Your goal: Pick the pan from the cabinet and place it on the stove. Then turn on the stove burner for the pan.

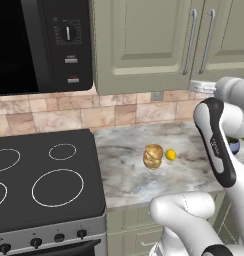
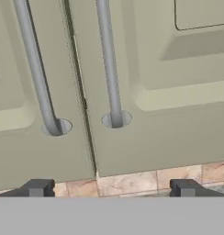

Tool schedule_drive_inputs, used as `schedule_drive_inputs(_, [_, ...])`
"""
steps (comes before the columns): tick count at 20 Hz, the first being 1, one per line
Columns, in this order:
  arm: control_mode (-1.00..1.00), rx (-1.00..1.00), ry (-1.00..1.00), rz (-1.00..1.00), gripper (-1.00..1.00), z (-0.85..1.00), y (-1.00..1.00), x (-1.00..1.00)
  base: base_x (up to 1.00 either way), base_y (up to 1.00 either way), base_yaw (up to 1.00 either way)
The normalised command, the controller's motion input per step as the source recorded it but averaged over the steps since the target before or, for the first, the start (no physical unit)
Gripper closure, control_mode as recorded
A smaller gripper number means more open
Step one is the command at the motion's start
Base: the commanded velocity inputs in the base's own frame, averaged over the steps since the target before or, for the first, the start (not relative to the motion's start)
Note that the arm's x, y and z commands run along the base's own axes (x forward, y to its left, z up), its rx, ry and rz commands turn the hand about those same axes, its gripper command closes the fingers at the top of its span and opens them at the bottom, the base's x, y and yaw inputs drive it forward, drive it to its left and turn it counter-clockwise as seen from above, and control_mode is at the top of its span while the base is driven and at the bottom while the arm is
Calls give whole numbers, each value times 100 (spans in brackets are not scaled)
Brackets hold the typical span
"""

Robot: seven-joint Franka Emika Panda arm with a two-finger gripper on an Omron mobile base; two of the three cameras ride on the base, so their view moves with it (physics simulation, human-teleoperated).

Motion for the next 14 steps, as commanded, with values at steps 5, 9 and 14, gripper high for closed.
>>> schedule_drive_inputs(5, [-100, -1, -17, 0, -100, 40, -15, 6, 0, 0, 0])
schedule_drive_inputs(9, [-100, -2, -19, 0, -100, 40, -5, 11, 0, 0, 0])
schedule_drive_inputs(14, [-100, -4, -22, 0, -100, 9, -9, 11, 0, 0, 0])
